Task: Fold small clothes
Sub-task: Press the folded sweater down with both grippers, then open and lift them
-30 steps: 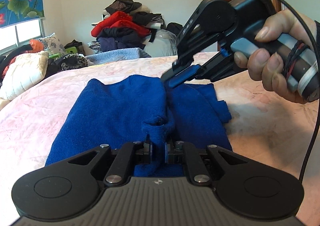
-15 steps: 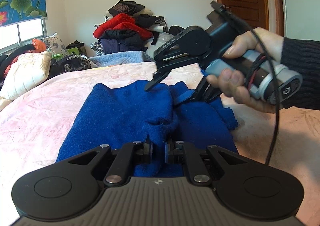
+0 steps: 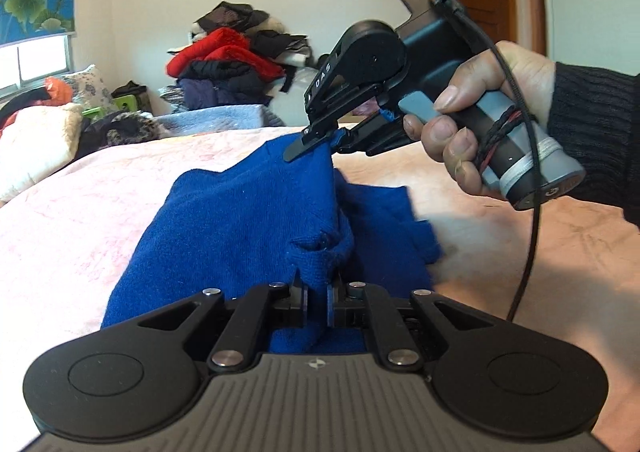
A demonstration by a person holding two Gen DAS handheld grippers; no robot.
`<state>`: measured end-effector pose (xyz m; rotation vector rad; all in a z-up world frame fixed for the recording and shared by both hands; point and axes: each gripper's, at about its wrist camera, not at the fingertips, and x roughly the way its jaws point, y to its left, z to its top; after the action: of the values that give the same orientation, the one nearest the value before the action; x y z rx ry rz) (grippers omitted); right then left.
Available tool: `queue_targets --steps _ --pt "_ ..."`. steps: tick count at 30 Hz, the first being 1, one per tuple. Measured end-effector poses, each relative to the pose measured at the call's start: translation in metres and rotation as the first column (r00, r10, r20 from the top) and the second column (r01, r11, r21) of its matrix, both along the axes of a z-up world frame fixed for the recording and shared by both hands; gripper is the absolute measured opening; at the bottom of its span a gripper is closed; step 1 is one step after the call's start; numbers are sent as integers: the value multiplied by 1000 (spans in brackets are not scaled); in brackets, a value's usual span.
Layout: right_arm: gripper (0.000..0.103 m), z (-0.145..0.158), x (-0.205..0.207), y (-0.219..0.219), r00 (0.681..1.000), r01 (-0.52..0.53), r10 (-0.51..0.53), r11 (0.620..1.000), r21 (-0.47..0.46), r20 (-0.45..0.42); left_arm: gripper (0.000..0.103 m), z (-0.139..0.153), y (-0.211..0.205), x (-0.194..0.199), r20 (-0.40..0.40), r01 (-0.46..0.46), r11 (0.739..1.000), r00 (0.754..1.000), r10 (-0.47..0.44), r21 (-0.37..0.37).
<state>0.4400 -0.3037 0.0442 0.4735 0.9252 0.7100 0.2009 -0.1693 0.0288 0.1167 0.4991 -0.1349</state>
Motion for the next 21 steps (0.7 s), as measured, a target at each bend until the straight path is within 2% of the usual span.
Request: queue_targets --steps 2,6,11,13,14,16,18,21 --pt "10 -5 2 -15 1000 28 -28 999 -30 -6 8 -2 -10 -5 2 40 999 999 -40 13" --pt "10 -35 1 -36 994 74 -78 996 -51 -76 8 -18 -22 -3 -51 64 996 997 -61 54" --pt "10 -36 -8 -42 994 95 -95 995 2 -56 8 -20 -22 0 -53 77 994 996 -74 75" --pt "10 -44 -5 -38 992 90 -92 996 -28 -83 8 -21 -25 2 -63 87 992 995 -81 92" --pt "22 -48 -5 -36 991 91 -95 995 -39 -99 8 -20 -25 1 -60 90 992 995 -84 92" --pt "25 -47 -12 -40 986 121 -121 993 -3 -114 8 -17 -23 -2 -45 98 991 995 -94 95" --pt "44 -42 -21 -45 987 118 -110 991 65 -119 11 -17 -22 -2 -25 89 989 996 -87 118" --pt "45 -39 -30 -47 989 99 -91 993 65 -118 29 -21 -22 8 -47 68 990 997 -63 120"
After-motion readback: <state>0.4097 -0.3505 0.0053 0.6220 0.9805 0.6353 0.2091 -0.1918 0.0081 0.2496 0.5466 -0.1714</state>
